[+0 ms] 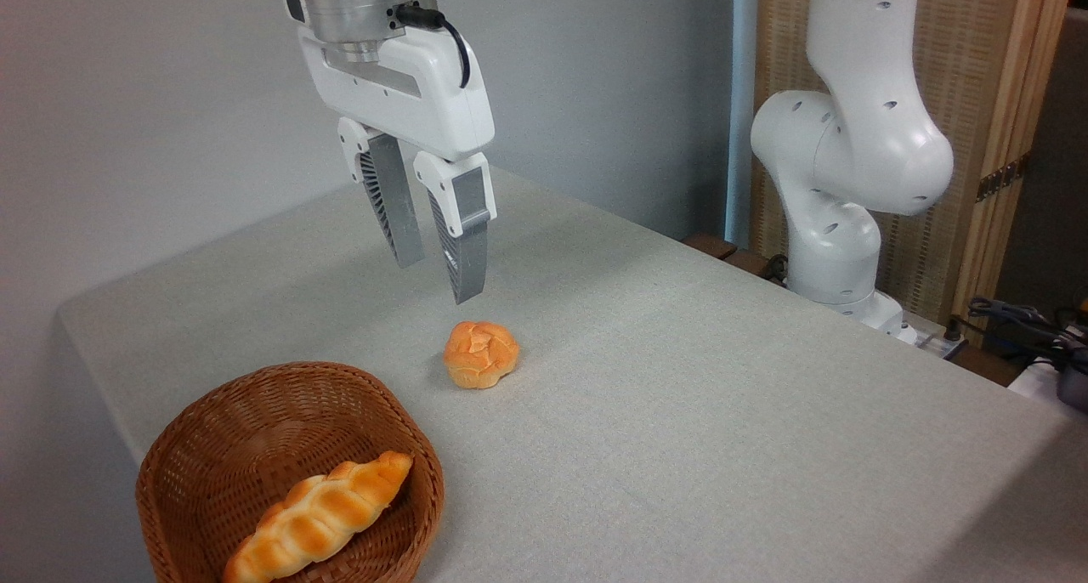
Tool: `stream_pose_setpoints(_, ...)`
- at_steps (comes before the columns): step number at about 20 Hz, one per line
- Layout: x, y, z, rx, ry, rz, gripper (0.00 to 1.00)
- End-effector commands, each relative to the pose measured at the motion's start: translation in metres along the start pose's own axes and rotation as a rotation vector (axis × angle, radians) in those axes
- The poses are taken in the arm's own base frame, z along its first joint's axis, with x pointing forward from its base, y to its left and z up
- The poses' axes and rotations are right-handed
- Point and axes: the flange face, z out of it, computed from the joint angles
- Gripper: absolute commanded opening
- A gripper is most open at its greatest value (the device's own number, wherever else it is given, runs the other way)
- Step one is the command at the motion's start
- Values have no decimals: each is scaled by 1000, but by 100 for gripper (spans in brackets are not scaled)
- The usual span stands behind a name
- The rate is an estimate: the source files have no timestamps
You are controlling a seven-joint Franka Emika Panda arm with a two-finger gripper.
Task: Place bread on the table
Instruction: 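Move the gripper down into the wicker basket over the braided roll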
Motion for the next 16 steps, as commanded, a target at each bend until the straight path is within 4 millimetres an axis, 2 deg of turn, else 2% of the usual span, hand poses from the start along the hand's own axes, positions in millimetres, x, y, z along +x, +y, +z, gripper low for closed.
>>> stream_pose_setpoints(1, -3, -2, -2, -21, 4, 8, 100)
stream_pose_setpoints(9, -1, -3, -2, -13, 13, 2, 100)
stream_pose_setpoints(12, 13, -17, 3, 48, 77, 1, 100)
stream_pose_setpoints(16, 40, -42, 28, 135, 152, 0, 100)
